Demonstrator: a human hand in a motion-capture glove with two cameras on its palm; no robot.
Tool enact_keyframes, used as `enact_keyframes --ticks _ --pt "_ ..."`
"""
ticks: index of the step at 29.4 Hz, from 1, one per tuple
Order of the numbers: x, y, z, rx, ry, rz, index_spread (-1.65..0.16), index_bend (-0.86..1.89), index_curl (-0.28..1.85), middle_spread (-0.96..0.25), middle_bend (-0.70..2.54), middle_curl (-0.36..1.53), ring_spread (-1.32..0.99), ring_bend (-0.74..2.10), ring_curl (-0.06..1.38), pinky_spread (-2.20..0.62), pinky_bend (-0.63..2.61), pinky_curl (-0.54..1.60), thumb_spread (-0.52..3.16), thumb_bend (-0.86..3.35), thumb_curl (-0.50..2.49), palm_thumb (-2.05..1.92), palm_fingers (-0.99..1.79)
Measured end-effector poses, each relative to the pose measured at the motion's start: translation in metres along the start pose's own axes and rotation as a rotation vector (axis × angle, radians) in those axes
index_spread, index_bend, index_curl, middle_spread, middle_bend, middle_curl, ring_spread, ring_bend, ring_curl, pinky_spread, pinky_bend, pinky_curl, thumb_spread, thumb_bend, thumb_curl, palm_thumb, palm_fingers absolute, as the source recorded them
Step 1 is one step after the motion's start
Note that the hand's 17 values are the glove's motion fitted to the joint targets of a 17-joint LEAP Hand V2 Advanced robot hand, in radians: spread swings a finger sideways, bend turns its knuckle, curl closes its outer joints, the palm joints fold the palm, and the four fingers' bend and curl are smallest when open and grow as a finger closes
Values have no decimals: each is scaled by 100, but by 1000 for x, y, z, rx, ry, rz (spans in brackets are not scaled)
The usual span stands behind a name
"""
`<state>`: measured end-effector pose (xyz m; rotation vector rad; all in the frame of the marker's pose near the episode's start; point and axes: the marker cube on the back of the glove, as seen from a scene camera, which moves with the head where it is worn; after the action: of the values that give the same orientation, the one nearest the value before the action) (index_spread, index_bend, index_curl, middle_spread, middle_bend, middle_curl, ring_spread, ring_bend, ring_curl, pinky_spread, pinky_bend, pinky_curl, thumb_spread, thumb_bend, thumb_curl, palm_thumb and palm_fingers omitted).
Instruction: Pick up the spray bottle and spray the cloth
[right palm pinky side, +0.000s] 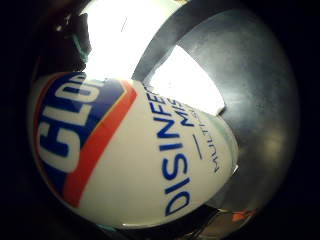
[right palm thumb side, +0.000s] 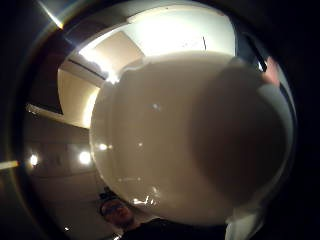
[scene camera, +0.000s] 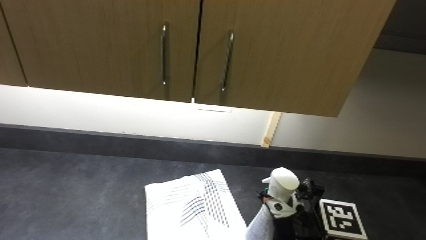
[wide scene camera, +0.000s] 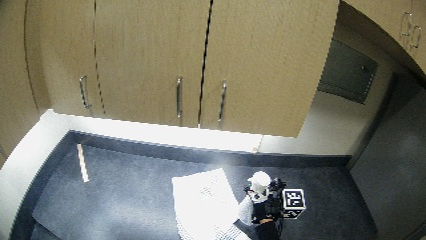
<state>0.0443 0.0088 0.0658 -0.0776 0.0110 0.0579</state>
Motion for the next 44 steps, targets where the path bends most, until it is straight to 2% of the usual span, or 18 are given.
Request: enact_keyframes --ticks 11,23,30,35,44 --pt "-8 2 33 -30 11 -8 -15 16 52 2 26 60 -3 30 53 6 19 39 48 -2 68 121 100" --pt "-18 21 174 -254 -68 -54 -15 16 52 1 26 61 -4 30 54 6 19 40 49 -2 67 121 99" --pt "-20 23 241 -335 -115 -132 -15 16 53 1 26 61 -4 29 54 5 19 40 50 -2 67 121 99" --pt "-13 22 247 -336 -100 -146 -15 16 53 1 26 61 -4 30 54 5 18 40 50 -2 67 121 98" --pt "40 19 230 -223 -41 -117 -15 17 53 1 26 62 -4 29 54 4 18 40 50 -2 67 120 98"
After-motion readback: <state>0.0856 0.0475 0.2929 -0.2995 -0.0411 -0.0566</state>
